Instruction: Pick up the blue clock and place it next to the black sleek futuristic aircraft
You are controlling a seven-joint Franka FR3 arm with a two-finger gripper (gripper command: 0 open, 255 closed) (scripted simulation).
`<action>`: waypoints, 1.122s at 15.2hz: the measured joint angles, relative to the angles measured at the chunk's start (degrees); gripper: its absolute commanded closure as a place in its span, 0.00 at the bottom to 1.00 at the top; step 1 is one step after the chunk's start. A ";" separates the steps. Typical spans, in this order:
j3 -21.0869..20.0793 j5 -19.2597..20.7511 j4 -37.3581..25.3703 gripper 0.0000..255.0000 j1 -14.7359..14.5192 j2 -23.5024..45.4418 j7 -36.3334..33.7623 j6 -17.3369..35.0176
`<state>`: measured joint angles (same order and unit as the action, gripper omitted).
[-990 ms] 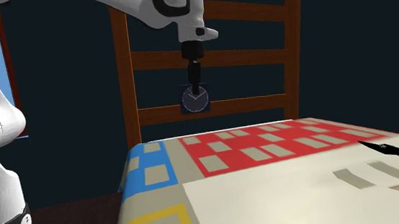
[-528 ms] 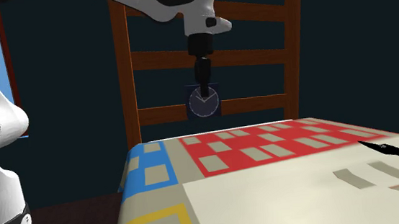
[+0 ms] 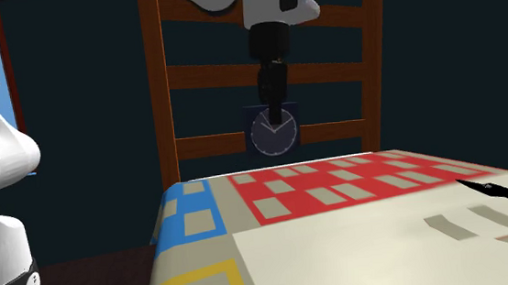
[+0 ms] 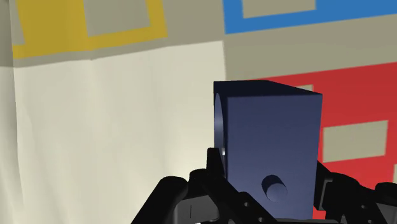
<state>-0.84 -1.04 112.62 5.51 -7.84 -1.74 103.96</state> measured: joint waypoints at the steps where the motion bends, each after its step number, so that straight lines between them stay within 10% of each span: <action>1: 0.67 0.13 -0.31 1.00 0.52 0.18 1.15 -0.14; 17: 7.18 0.74 0.89 1.00 5.70 4.14 12.78 4.84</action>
<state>6.34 -0.30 113.51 11.22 -3.70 11.03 108.80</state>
